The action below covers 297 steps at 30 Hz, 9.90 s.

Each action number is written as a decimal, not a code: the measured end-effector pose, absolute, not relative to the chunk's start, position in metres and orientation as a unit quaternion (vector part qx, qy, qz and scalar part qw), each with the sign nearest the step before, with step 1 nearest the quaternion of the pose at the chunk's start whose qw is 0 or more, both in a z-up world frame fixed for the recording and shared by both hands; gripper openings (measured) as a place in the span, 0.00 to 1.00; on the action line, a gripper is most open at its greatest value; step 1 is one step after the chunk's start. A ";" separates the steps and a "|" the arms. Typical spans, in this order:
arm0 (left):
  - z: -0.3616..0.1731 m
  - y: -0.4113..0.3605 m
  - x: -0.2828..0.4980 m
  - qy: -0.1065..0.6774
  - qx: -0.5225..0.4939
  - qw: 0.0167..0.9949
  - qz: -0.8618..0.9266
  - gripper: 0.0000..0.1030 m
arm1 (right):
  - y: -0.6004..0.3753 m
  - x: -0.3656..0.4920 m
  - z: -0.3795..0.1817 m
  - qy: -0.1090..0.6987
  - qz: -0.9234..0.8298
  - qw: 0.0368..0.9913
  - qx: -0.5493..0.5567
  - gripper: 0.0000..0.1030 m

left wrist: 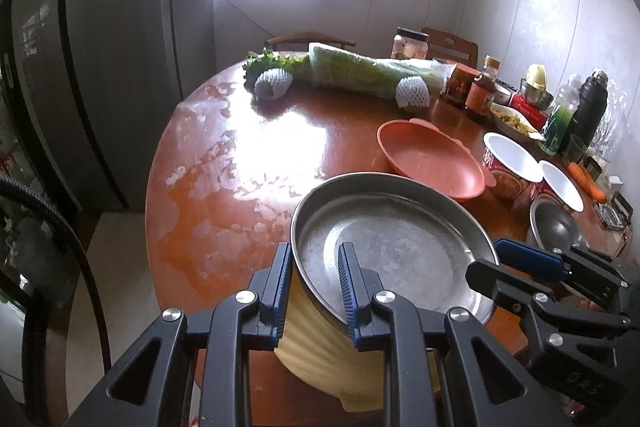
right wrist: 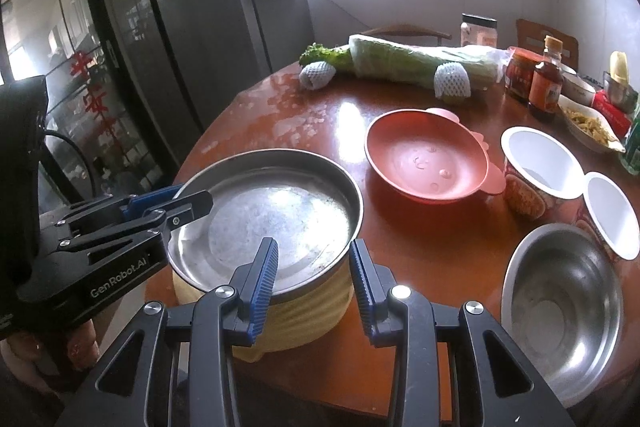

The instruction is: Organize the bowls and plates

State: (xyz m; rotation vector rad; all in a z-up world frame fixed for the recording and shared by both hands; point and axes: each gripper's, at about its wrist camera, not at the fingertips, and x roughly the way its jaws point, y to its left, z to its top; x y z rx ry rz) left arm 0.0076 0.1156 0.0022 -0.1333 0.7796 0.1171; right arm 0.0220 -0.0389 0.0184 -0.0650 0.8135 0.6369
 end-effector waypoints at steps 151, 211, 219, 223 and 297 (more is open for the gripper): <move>-0.022 0.060 0.261 0.512 0.070 0.845 -0.136 0.36 | -0.095 0.167 -0.022 0.531 0.105 0.831 0.132 0.55; -0.028 0.168 0.187 0.483 -0.039 0.871 -0.081 0.29 | -0.002 0.166 -0.013 0.452 0.193 0.871 0.015 0.34; -0.005 0.168 0.170 0.455 -0.027 0.887 -0.071 0.29 | -0.001 0.154 0.004 0.432 0.209 0.877 0.018 0.34; 0.008 0.167 0.158 0.441 -0.027 0.895 -0.066 0.29 | -0.003 0.145 0.016 0.418 0.216 0.882 0.017 0.34; -0.017 0.117 -0.026 0.437 -0.031 0.899 0.012 0.30 | -0.028 0.015 0.000 0.420 0.309 0.848 -0.093 0.34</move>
